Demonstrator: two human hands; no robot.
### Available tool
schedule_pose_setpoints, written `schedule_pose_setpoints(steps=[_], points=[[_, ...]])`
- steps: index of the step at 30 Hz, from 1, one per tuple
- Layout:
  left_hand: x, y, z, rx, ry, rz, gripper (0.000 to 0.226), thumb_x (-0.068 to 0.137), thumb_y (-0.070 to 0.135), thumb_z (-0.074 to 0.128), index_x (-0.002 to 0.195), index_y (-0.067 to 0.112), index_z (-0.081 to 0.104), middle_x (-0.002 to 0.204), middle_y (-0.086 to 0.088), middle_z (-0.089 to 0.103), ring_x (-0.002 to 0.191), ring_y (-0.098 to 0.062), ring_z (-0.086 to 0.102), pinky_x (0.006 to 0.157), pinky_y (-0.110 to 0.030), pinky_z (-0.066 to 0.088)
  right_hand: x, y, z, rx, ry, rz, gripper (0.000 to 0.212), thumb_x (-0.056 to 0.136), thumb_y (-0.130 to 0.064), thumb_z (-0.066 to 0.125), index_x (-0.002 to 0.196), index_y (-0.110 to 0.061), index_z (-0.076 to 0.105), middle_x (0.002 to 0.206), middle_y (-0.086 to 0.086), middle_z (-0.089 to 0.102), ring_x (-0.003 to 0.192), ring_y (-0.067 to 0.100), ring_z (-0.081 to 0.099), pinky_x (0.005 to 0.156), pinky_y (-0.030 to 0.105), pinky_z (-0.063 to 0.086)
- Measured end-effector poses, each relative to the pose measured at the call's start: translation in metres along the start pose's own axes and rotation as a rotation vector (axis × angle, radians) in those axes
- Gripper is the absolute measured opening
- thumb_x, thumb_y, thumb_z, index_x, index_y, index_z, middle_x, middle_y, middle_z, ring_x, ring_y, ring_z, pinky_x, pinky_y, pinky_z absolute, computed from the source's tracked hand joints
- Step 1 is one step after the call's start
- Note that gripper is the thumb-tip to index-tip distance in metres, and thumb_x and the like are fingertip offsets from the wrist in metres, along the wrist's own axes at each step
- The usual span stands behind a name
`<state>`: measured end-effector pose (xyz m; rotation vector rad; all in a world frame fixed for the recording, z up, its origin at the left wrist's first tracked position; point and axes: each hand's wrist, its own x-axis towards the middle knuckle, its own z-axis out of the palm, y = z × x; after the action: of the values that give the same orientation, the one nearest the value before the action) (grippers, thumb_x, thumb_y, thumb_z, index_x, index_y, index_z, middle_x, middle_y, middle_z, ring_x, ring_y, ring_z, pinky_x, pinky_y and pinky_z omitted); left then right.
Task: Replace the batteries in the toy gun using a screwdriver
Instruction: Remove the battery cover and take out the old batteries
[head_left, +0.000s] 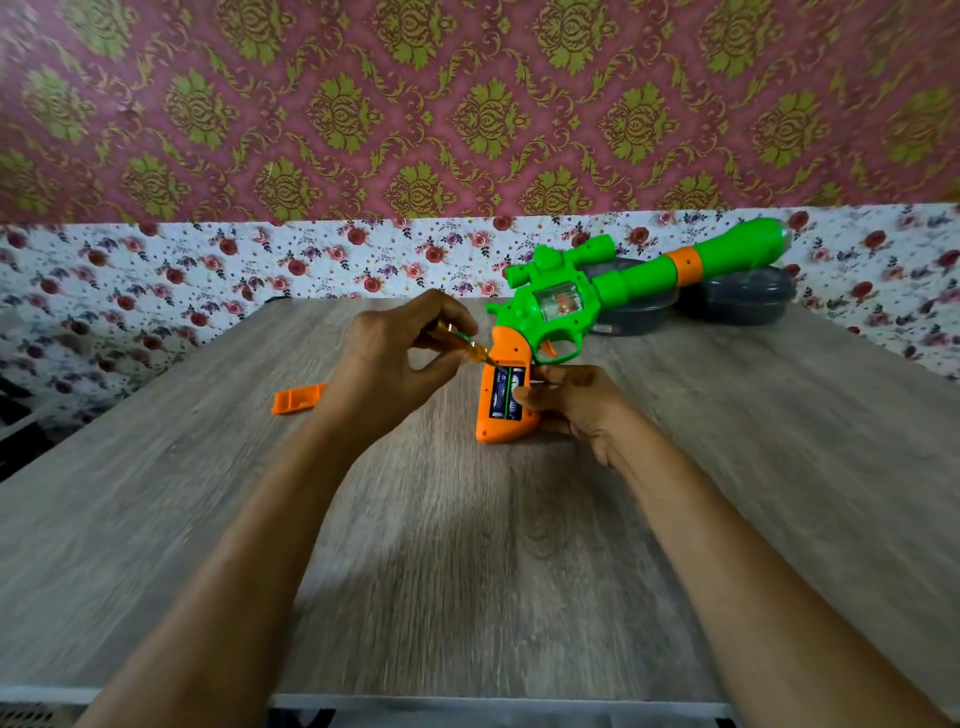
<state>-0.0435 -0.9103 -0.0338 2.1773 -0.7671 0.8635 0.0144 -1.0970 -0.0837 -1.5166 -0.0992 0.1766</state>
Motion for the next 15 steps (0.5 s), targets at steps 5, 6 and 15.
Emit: schedule_pose_setpoints(steps=[5, 6, 15], points=[[0.0012, -0.0004, -0.0012, 0.014, -0.001, 0.038, 0.017, 0.081, 0.004, 0.07, 0.097, 0.004, 0.064, 0.098, 0.001, 0.07, 0.095, -0.001, 0.064, 0.088, -0.009, 0.047, 0.0005, -0.0009, -0.0026, -0.023, -0.001, 0.006, 0.04, 0.08, -0.001, 0.065, 0.119, -0.005, 0.061, 0.116, 0.018, 0.065, 0.079, 0.018, 0.064, 0.069, 0.027, 0.056], [0.0012, -0.0007, -0.0014, 0.004, 0.007, 0.036, 0.017, 0.081, 0.004, 0.069, 0.097, 0.004, 0.064, 0.098, 0.003, 0.069, 0.095, 0.002, 0.064, 0.088, -0.009, 0.047, 0.0003, -0.0011, -0.0029, -0.034, -0.007, 0.011, 0.04, 0.08, -0.002, 0.065, 0.12, -0.006, 0.061, 0.116, 0.018, 0.065, 0.083, 0.02, 0.064, 0.071, 0.028, 0.056], [0.0002, -0.003, 0.0005, 0.011, 0.015, 0.061, 0.018, 0.081, 0.005, 0.07, 0.098, 0.004, 0.065, 0.096, 0.003, 0.069, 0.093, 0.006, 0.063, 0.086, -0.008, 0.047, -0.0042, -0.0031, -0.002, -0.028, -0.022, 0.018, 0.039, 0.08, -0.002, 0.066, 0.118, -0.005, 0.061, 0.112, 0.017, 0.066, 0.082, 0.02, 0.065, 0.065, 0.03, 0.057]])
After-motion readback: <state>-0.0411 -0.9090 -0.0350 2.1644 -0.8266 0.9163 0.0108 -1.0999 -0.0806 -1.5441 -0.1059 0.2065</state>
